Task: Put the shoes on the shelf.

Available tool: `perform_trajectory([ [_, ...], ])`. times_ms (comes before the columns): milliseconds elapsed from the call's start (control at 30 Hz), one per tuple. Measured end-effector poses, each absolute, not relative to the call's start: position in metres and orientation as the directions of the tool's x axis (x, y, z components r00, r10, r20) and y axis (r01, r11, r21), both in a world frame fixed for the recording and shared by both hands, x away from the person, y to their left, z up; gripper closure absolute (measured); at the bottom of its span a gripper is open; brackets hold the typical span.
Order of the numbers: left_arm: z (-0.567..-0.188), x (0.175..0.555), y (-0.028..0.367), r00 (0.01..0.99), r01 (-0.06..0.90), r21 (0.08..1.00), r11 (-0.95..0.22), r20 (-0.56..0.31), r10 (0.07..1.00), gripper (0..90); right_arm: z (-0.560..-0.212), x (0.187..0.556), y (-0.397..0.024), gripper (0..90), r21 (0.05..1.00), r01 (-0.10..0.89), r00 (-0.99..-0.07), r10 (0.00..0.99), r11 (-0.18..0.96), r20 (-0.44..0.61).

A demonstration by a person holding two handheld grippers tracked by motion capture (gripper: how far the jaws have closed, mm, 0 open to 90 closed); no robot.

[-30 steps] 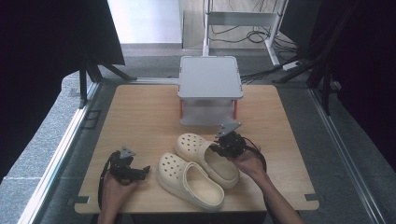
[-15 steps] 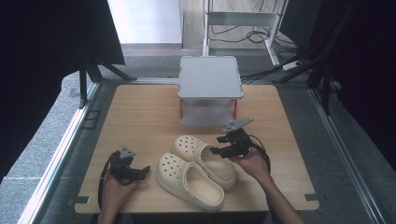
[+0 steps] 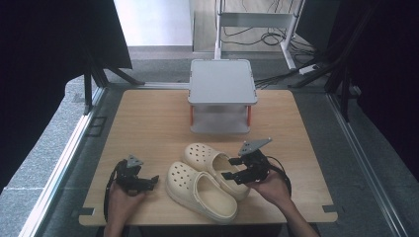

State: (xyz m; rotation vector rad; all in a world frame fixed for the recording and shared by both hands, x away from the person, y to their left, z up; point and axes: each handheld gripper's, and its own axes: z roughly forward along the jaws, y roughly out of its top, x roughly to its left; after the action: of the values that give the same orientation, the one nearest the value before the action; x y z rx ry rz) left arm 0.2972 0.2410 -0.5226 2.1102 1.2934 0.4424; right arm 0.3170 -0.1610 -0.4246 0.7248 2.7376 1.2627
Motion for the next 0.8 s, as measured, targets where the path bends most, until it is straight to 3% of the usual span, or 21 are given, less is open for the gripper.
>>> perform_trajectory([
  [567, -0.523, 0.297, 0.241, 0.465, 0.678, 0.656, -0.331, -0.035, 0.885, 0.0, -0.460, 0.319, -0.106, 41.2, 0.663, 0.379, -0.914, 0.375, 0.646, 0.156],
  [800, -0.523, 0.297, 0.241, 0.465, 0.678, 0.656, -0.331, -0.035, 0.885, 0.0, -0.465, 0.321, -0.083, 46.1, 0.624, 0.395, -0.902, 0.414, 0.674, 0.123],
])
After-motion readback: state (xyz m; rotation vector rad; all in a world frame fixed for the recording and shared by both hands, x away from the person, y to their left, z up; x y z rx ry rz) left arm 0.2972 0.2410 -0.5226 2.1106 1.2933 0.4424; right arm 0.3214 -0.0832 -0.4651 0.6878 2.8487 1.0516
